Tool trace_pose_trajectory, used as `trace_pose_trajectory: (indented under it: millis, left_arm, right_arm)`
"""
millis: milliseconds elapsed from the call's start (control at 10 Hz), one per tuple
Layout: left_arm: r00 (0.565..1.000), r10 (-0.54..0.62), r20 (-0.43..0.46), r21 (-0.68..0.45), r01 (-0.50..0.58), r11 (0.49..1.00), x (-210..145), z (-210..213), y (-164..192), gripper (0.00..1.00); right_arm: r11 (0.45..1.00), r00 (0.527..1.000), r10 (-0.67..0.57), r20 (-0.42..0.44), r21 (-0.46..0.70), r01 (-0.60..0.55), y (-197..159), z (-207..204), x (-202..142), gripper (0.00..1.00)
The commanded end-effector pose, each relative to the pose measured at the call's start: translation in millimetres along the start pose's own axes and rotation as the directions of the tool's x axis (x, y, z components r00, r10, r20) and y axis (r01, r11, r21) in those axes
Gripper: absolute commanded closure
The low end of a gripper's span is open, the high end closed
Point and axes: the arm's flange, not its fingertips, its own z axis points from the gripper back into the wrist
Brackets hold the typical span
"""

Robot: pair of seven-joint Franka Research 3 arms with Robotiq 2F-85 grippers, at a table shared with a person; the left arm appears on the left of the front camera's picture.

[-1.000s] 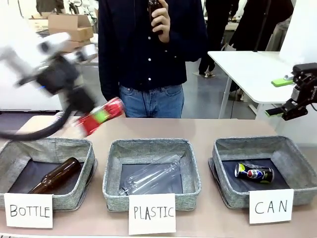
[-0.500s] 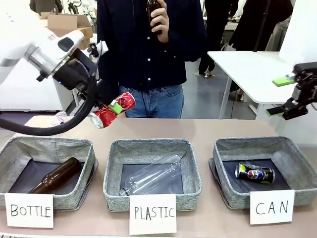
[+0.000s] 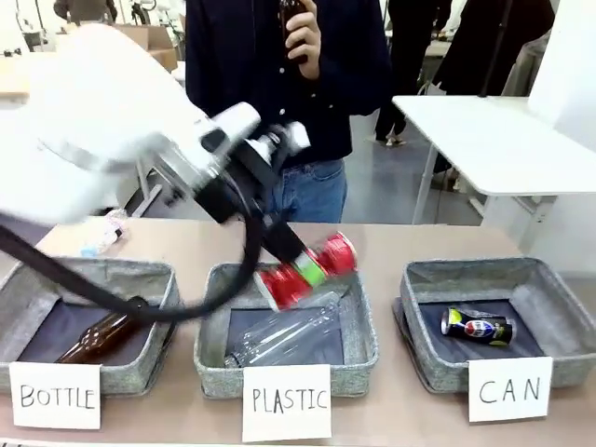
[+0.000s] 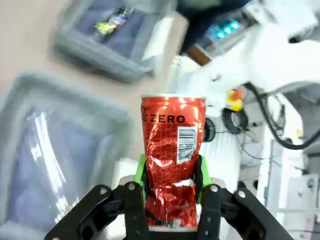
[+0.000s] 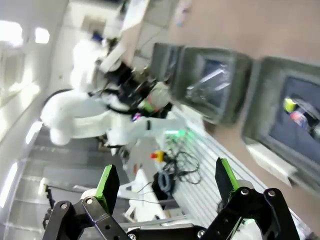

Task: Sort the can waste into the basket.
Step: Pick up the can waste from the table and place it in the right Fabric basket.

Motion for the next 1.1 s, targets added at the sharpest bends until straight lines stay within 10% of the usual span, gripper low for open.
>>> trace_pose_trajectory:
  millis: [0,200,500,1000]
  left_arm:
    - [0.974,-0.210,0.085,-0.086,0.217,0.972,29.4,-61.5,-23.8,0.56]
    - [0.893,-0.383,0.236,-0.028,0.401,0.916,60.5,-146.5,-72.7,0.56]
    - [0.771,-0.582,0.257,0.245,0.531,0.811,114.7,-220.6,-72.7,0.56]
    - [0.882,-0.463,0.083,0.359,0.407,0.840,166.5,-238.1,5.5,0.56]
  right_arm:
    - [0.998,0.996,-0.045,0.077,-0.034,0.048,-50.9,39.3,-43.3,0.00]
    - [0.992,0.985,-0.127,0.120,0.021,0.125,-99.4,61.4,-85.5,0.00]
    - [0.996,0.993,-0.073,0.096,-0.047,0.078,-50.0,52.7,-63.2,0.00]
    - [0.996,0.993,-0.073,0.096,-0.047,0.078,-50.0,52.7,-63.2,0.00]
